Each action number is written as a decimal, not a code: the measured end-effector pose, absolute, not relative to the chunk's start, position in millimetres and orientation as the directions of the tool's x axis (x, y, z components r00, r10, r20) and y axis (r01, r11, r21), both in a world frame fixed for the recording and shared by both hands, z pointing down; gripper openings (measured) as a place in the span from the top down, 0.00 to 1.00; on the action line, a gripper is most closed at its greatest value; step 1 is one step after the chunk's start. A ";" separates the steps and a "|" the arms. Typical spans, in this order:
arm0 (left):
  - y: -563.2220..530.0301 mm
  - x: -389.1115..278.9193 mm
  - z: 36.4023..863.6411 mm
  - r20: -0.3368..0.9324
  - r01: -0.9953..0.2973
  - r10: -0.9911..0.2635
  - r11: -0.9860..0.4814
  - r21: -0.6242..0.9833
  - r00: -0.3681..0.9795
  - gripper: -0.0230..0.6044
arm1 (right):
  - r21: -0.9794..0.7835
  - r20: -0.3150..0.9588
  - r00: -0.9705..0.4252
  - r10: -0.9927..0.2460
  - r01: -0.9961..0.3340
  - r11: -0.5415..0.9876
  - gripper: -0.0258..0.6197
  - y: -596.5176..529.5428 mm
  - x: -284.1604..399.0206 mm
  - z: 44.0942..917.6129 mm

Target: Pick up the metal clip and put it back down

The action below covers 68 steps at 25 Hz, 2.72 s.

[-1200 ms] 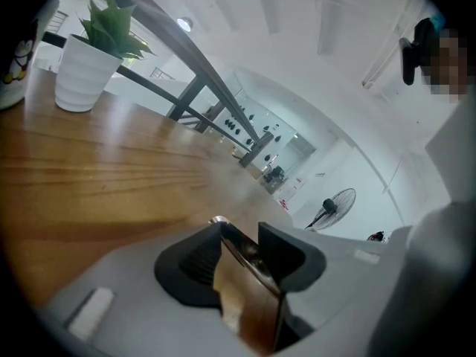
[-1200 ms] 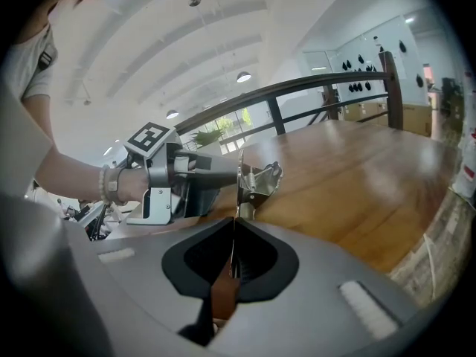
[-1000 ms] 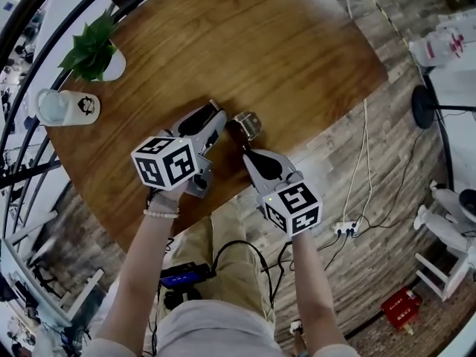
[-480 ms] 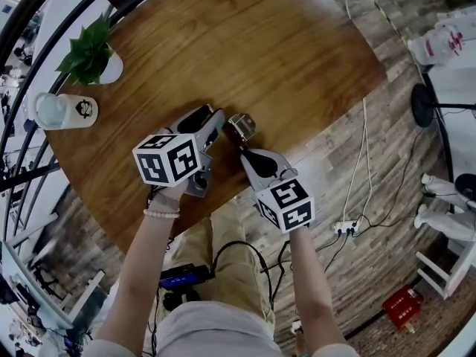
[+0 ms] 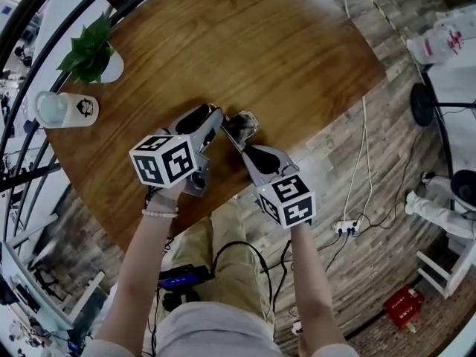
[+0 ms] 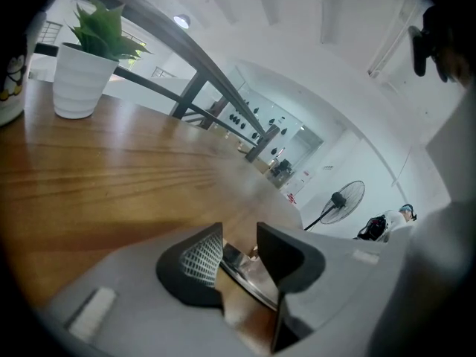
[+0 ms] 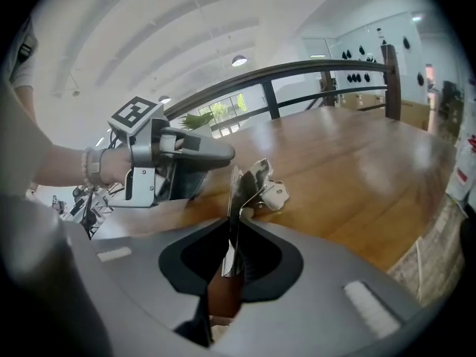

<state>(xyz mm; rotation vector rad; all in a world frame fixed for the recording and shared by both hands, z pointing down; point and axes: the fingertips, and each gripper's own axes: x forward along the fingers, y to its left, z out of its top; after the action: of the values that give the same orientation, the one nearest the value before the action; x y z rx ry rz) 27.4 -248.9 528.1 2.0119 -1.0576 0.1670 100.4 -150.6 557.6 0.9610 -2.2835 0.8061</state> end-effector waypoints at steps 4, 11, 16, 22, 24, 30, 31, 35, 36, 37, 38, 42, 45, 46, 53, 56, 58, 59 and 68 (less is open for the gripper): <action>-245.0 25.6 523.4 0.443 -0.723 -0.620 -0.315 0.614 0.647 0.74 | -0.280 0.661 -0.586 -0.469 -0.772 0.571 0.85 -151.0 100.8 556.8; -235.4 18.9 511.8 0.428 -0.721 -0.613 -0.375 0.583 0.664 0.83 | -0.180 0.648 -0.496 -0.579 -0.838 0.516 0.70 -157.0 103.0 547.4; -226.0 12.0 494.3 0.399 -0.716 -0.621 -0.421 0.557 0.675 0.96 | -0.132 0.615 -0.439 -0.655 -0.877 0.463 0.83 -155.7 105.0 528.1; -210.5 5.9 460.0 0.364 -0.715 -0.625 -0.511 0.477 0.690 0.96 | -0.077 0.562 -0.390 -0.729 -0.903 0.423 0.94 -147.8 103.1 494.9; -204.9 3.1 447.8 0.351 -0.708 -0.623 -0.535 0.461 0.699 0.96 | -0.065 0.549 -0.382 -0.743 -0.906 0.418 0.94 -143.6 98.8 484.1; -186.9 -8.3 408.2 0.310 -0.698 -0.627 -0.604 0.385 0.714 0.96 | -0.042 0.500 -0.381 -0.778 -0.908 0.418 0.94 -128.6 81.7 449.2; -183.1 -9.0 400.5 0.303 -0.695 -0.627 -0.620 0.364 0.718 0.96 | -0.039 0.489 -0.380 -0.785 -0.909 0.415 0.94 -125.9 80.1 442.1; -166.0 -17.3 366.9 0.271 -0.679 -0.622 -0.674 0.293 0.735 0.96 | -0.023 0.447 -0.374 -0.813 -0.913 0.407 0.94 -114.7 68.3 412.2; -162.2 -19.2 358.4 0.263 -0.673 -0.620 -0.686 0.276 0.739 0.96 | -0.015 0.437 -0.372 -0.819 -0.914 0.406 0.94 -112.1 65.3 404.0; -158.5 -20.4 350.2 0.256 -0.667 -0.616 -0.700 0.256 0.745 0.96 | -0.005 0.427 -0.368 -0.826 -0.914 0.405 0.94 -109.5 62.8 395.8; -154.7 -21.5 342.5 0.250 -0.660 -0.612 -0.714 0.233 0.750 0.96 | 0.008 0.419 -0.364 -0.832 -0.914 0.405 0.94 -106.7 60.4 387.9; -137.2 -27.2 317.1 0.236 -0.639 -0.600 -0.754 0.150 0.764 0.96 | 0.039 0.383 -0.356 -0.852 -0.916 0.400 0.94 -93.6 51.2 361.0; -124.3 -30.1 301.5 0.220 -0.625 -0.593 -0.772 0.118 0.774 0.96 | 0.044 0.354 -0.349 -0.868 -0.921 0.388 0.94 -84.0 47.3 343.2; -120.4 -31.5 296.9 0.215 -0.622 -0.592 -0.776 0.107 0.776 0.96 | 0.046 0.345 -0.346 -0.872 -0.922 0.384 0.94 -81.0 45.8 337.9; -92.9 -40.0 266.3 0.176 -0.609 -0.592 -0.791 0.060 0.786 0.96 | 0.072 0.294 -0.334 -0.896 -0.927 0.369 0.94 -58.8 40.9 307.2; -81.0 -44.9 257.0 0.177 -0.604 -0.591 -0.797 0.029 0.787 0.96 | 0.079 0.274 -0.328 -0.904 -0.929 0.361 0.94 -52.0 39.6 296.1; -73.7 -47.8 254.3 0.166 -0.599 -0.588 -0.800 0.026 0.792 0.96 | 0.086 0.259 -0.323 -0.910 -0.931 0.355 0.94 -47.8 38.4 289.8; -70.1 -48.9 254.0 0.161 -0.596 -0.585 -0.802 0.034 0.795 0.96 | 0.088 0.253 -0.321 -0.913 -0.932 0.352 0.94 -45.4 37.7 287.3; -46.1 -61.0 266.6 0.191 -0.595 -0.576 -0.802 0.059 0.795 0.96 | 0.087 0.252 -0.324 -0.912 -0.931 0.355 0.94 -24.8 34.7 282.2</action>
<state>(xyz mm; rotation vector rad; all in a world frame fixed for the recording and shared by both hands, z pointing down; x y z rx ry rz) -61.0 -46.1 266.6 2.8657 -0.9380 0.2481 34.7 -24.8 282.2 1.6476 -2.3621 0.1067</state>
